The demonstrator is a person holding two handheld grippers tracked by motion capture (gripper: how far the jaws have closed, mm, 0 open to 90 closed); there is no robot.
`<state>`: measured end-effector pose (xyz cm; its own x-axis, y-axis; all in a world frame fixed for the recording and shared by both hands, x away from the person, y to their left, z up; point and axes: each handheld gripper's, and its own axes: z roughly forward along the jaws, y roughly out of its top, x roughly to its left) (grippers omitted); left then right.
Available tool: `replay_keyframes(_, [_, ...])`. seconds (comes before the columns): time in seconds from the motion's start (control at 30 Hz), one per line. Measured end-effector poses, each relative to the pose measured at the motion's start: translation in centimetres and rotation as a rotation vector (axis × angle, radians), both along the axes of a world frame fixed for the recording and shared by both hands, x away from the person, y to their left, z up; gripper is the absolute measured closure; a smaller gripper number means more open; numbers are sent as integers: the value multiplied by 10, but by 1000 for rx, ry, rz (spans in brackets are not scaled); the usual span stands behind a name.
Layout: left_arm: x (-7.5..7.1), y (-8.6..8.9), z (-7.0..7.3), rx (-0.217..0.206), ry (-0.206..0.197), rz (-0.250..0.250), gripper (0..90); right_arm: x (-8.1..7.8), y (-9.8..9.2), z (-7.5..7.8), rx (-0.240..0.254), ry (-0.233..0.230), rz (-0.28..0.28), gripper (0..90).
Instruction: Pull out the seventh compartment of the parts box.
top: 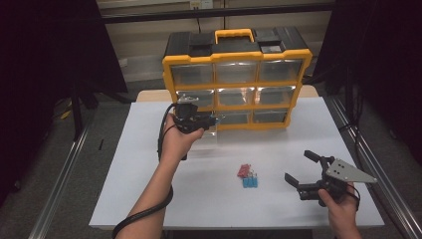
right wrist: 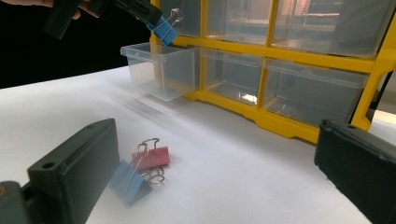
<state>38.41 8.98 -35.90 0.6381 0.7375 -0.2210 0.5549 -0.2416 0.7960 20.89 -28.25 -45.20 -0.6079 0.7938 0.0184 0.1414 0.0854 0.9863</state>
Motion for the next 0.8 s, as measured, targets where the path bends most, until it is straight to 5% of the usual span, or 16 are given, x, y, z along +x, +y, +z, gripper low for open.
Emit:
replay_keyframes(0.5, [10,12,-12,25,12,64,719,0,1,0,-2,1,4,0])
replay_keyframes(0.53, [10,11,-13,4,13,85,719,0,1,0,-3,3,1,0])
replay_keyframes(0.57, [11,14,-13,32,11,63,719,0,1,0,-2,4,0,0])
replay_keyframes(0.6, [11,13,-14,6,11,87,719,0,0,0,-4,5,0,0])
replay_keyframes(0.8, [14,17,-17,46,8,86,718,0,0,0,-4,5,2,0])
